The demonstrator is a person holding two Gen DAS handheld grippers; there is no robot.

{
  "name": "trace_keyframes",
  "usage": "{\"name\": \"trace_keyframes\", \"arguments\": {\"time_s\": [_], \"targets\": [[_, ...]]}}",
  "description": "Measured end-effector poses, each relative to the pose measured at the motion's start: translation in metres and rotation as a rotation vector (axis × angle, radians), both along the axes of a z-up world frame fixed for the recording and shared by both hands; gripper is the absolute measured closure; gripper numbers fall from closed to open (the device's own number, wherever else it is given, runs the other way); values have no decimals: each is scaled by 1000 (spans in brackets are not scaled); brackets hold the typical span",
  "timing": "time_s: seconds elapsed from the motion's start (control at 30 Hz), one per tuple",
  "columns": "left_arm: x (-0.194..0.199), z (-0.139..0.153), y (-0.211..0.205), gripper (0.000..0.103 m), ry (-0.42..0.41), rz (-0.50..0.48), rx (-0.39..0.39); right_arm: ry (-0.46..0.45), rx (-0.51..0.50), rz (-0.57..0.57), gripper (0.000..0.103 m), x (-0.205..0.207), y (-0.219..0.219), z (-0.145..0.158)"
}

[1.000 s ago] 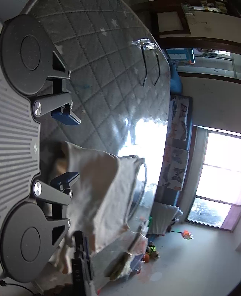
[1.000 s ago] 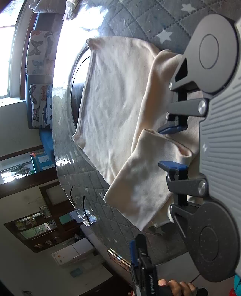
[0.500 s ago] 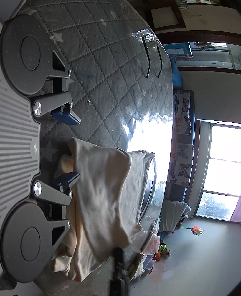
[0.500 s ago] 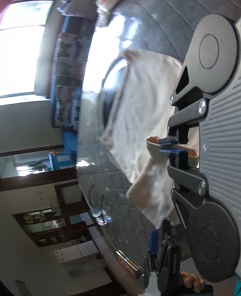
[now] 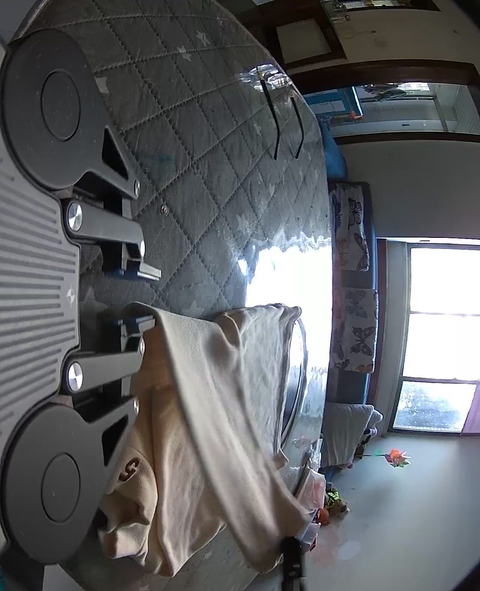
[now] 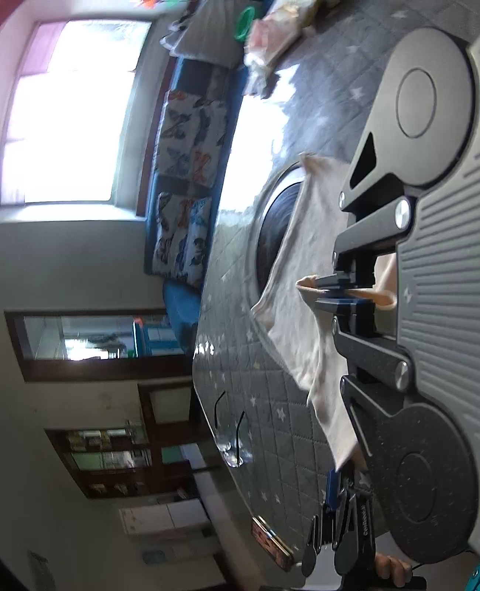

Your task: Fold clothes

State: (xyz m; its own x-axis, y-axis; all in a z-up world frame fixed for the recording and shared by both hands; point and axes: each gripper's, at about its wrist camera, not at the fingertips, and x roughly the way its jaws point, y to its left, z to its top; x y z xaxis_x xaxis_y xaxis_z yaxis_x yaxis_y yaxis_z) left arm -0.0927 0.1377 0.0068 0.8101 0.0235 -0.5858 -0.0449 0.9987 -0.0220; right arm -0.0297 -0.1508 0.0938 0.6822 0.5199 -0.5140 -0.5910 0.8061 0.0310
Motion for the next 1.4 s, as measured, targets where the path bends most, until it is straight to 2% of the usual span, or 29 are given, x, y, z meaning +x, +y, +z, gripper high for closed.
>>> {"name": "trace_keyframes", "arguments": {"time_s": [0.17, 0.3, 0.47, 0.63, 0.73, 0.9, 0.97, 1.03, 1.17, 1.27, 1.4], "targets": [[-4, 4, -2, 93, -8, -2, 17, 125, -68, -24, 99, 6, -5, -35], [-7, 2, 4, 91, 37, -15, 8, 191, -107, -39, 94, 13, -7, -58], [-3, 17, 15, 90, 30, -10, -18, 156, -75, -34, 94, 16, -8, -48], [29, 33, 13, 83, 12, -3, -76, 154, -72, 14, 93, 23, 9, -53], [54, 29, 6, 81, 30, 4, -75, 160, -81, 43, 85, 23, 20, -61], [88, 16, -2, 79, 75, 7, -94, 177, -92, 61, 80, 23, 28, -71], [95, 11, -4, 77, 83, 11, -79, 181, -94, 67, 77, 23, 29, -74], [99, 5, -6, 76, 79, 30, -29, 178, -97, 77, 73, 21, 30, -75], [100, 1, -7, 77, 87, 81, 90, 167, -107, 90, 72, 20, 31, -76], [99, 3, 1, 78, 106, 108, 50, 150, -107, 91, 71, 21, 31, -72], [97, 22, -8, 78, 36, 66, 4, 134, -100, 84, 70, 24, 32, -68]]}}
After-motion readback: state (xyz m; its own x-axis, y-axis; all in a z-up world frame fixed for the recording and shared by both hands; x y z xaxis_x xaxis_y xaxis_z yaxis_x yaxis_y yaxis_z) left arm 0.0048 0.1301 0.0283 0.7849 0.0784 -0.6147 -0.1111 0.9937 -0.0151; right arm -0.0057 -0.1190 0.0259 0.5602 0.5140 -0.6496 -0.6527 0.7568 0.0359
